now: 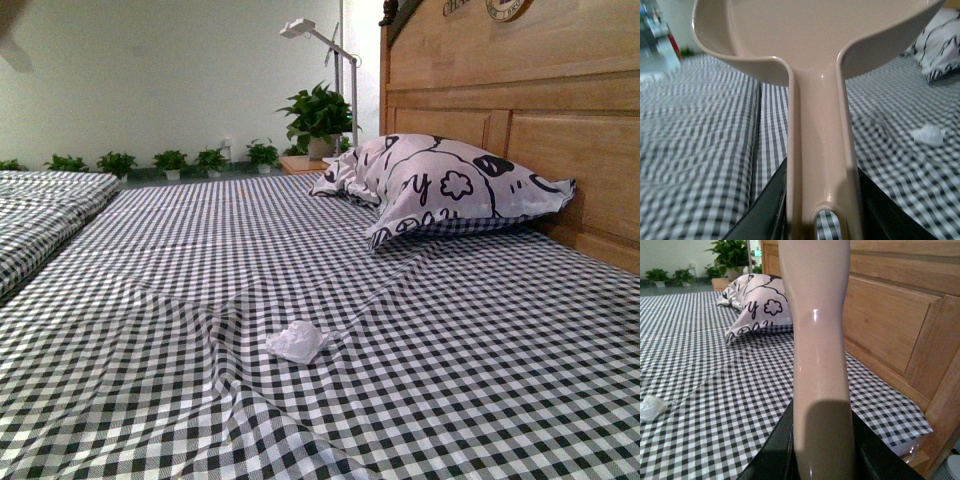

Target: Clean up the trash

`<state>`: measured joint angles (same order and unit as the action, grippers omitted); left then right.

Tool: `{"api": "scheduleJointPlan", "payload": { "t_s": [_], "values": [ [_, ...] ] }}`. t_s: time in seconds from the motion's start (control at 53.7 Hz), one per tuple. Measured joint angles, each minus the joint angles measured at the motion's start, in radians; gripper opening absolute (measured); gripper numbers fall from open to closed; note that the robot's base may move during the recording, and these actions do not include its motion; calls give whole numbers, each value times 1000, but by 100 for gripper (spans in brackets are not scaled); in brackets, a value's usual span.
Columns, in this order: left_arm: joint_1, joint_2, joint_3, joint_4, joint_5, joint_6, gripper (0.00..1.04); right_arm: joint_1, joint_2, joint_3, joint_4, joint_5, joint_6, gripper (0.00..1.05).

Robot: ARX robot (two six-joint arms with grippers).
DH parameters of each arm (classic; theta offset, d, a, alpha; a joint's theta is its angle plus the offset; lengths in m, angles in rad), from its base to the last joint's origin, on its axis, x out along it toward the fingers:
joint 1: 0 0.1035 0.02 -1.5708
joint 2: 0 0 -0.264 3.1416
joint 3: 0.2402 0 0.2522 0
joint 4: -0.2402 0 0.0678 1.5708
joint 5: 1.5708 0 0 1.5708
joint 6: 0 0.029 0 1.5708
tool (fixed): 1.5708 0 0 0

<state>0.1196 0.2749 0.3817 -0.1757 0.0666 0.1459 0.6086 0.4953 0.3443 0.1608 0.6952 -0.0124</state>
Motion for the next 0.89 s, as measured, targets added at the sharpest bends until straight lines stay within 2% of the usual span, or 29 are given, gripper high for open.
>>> {"api": "scheduleJointPlan", "payload": {
  "t_s": [0.037, 0.112, 0.242, 0.41, 0.745, 0.894],
  "values": [
    [27, 17, 23, -79, 19, -2, 28, 0, 0, 0, 0, 0, 0, 20],
    [74, 31, 24, -136, 78, 17, 27, 0, 0, 0, 0, -1, 0, 20],
    [88, 141, 23, -21, 201, 128, 27, 0, 0, 0, 0, -1, 0, 20],
    [60, 430, 53, 187, 309, 346, 27, 0, 0, 0, 0, -1, 0, 20],
    [5, 839, 182, 275, 410, 526, 27, 0, 0, 0, 0, -1, 0, 20],
    [-35, 963, 183, 274, 446, 686, 27, 0, 0, 0, 0, -1, 0, 20]
  ]
}}
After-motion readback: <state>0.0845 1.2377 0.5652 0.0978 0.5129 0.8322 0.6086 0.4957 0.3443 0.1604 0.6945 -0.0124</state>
